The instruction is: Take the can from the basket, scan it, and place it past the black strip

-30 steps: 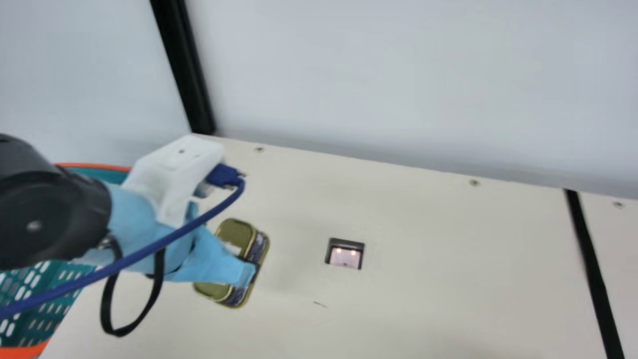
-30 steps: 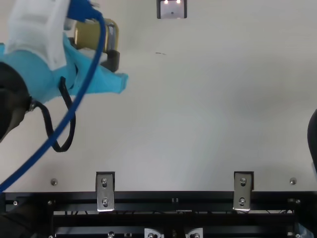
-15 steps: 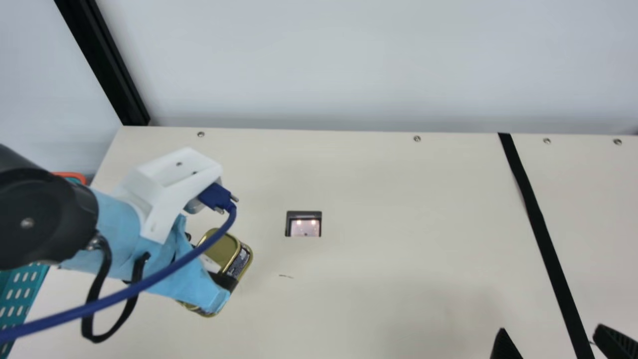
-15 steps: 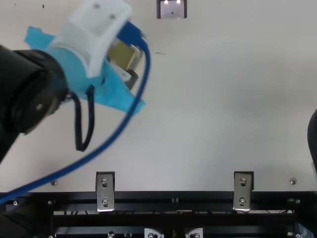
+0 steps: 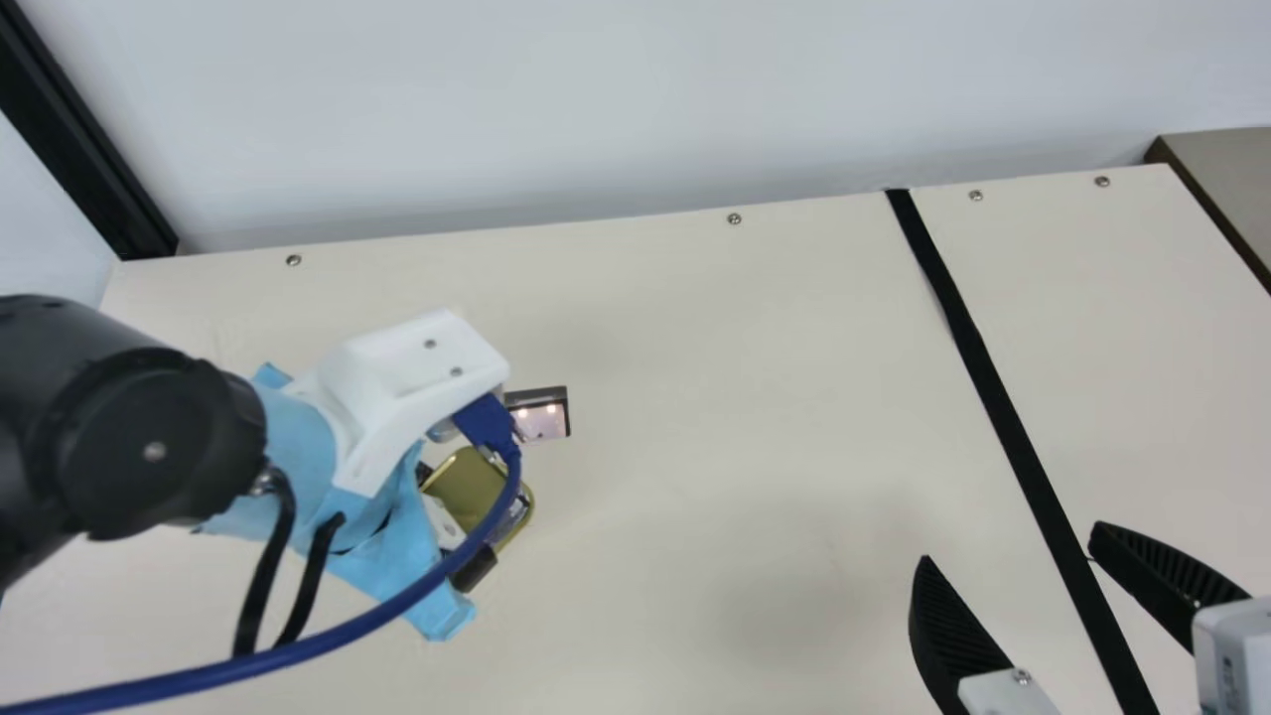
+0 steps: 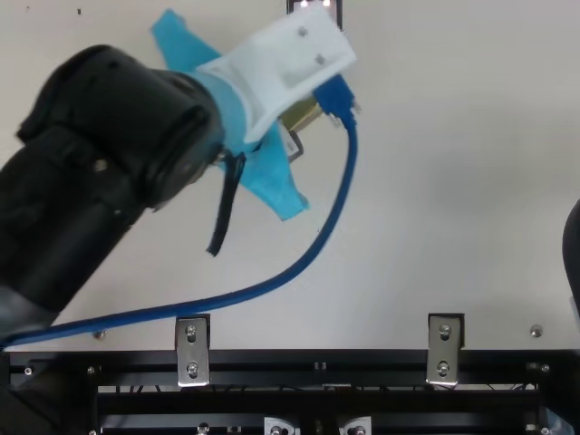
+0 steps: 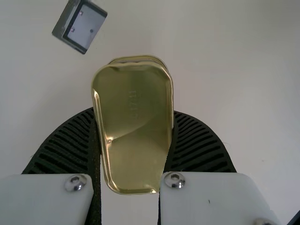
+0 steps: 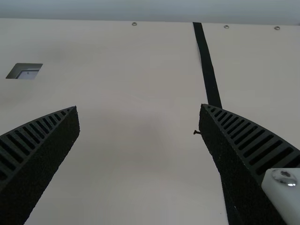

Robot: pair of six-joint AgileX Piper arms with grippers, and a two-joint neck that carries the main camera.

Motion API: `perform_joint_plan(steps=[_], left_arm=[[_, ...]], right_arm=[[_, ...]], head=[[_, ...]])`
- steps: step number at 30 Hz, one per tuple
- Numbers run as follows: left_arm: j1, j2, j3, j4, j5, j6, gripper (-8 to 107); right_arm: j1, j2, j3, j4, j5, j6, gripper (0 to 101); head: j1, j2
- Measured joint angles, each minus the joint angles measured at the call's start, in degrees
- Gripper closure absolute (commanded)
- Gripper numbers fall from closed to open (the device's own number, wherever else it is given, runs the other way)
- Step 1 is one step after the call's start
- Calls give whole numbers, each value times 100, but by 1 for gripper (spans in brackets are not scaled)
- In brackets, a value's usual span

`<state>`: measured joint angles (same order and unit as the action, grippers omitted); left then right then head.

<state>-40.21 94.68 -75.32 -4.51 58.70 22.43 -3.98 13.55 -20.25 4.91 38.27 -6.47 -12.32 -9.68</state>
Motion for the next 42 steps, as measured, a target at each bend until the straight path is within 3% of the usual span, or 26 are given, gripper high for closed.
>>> perform_joint_plan(steps=[9,18,27,28,30,31,42], left_arm=[[-95,332,-161,-43,22,556,89],[-168,504,-223,-295,370,1295,89],[-461,611,-96,81,768,1829,89],[-497,623,-84,137,796,1844,72],[-565,658,-75,216,809,1832,58],[-602,670,-59,262,820,1806,9],[-533,308,166,165,673,1095,9]], right_arm=[[0,0,0,0,0,0,0],[0,0,0,0,0,0,0],[0,0,0,0,0,0,0],[0,0,0,0,0,0,0],[0,0,0,0,0,0,0],[0,0,0,0,0,0,0],[0,0,0,0,0,0,0]], head=[[0,0],[0,0],[0,0],[0,0],[0,0],[0,0],[0,0]])
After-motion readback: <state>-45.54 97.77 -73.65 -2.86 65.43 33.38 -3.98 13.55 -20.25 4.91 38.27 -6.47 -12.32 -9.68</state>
